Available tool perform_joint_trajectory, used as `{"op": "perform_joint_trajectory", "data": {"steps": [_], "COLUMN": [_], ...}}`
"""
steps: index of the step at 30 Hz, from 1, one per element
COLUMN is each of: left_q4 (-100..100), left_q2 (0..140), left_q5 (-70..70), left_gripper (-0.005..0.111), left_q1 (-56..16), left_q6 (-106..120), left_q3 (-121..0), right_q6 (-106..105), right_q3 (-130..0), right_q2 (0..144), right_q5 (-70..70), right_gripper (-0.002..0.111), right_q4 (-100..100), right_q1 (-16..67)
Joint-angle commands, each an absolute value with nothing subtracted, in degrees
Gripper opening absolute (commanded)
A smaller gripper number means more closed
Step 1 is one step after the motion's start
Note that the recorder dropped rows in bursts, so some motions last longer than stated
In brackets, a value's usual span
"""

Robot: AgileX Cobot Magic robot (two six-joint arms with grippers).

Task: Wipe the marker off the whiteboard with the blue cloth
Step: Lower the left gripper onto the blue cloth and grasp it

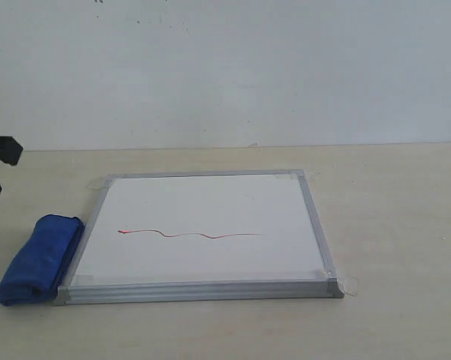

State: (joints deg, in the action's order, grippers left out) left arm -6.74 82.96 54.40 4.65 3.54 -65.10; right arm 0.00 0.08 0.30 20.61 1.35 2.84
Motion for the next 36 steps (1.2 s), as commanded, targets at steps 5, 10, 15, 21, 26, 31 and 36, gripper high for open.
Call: {"op": "perform_joint_trajectory", "data": {"steps": [5,10,15,21,26,31,36], "left_q4": [-1.7,-1.0,0.0,0.5,-0.6,0.0,0.0], "left_q2": [93.3,97.8,102.3,106.3,109.4,111.8,113.0], "left_q5": [43.3,41.8,40.7,35.9,34.8,33.2,32.6], "left_gripper": [0.050,0.075,0.077,0.077,0.077,0.077,0.077], "left_q1": [4.4,4.4,4.0,4.0,4.0,4.0,4.0], "left_q6": [0.0,1.4,3.5,3.5,3.5,3.5,3.5], "left_q3": [-65.7,-66.0,-66.5,-66.5,-66.5,-66.5,-66.5], "right_q6": [0.0,0.0,0.0,0.0,0.0,0.0,0.0], "right_q3": [0.0,0.0,0.0,0.0,0.0,0.0,0.0], "right_q2": [0.0,0.0,0.0,0.0,0.0,0.0,0.0], "right_q5": [20.5,20.5,20.5,20.5,20.5,20.5,20.5], "right_gripper": [0.001,0.001,0.001,0.001,0.001,0.001,0.001], "right_q4": [1.1,1.1,1.1,1.1,1.1,1.1,1.1], "right_q1": [2.5,2.5,2.5,2.5,2.5,2.5,2.5]}}
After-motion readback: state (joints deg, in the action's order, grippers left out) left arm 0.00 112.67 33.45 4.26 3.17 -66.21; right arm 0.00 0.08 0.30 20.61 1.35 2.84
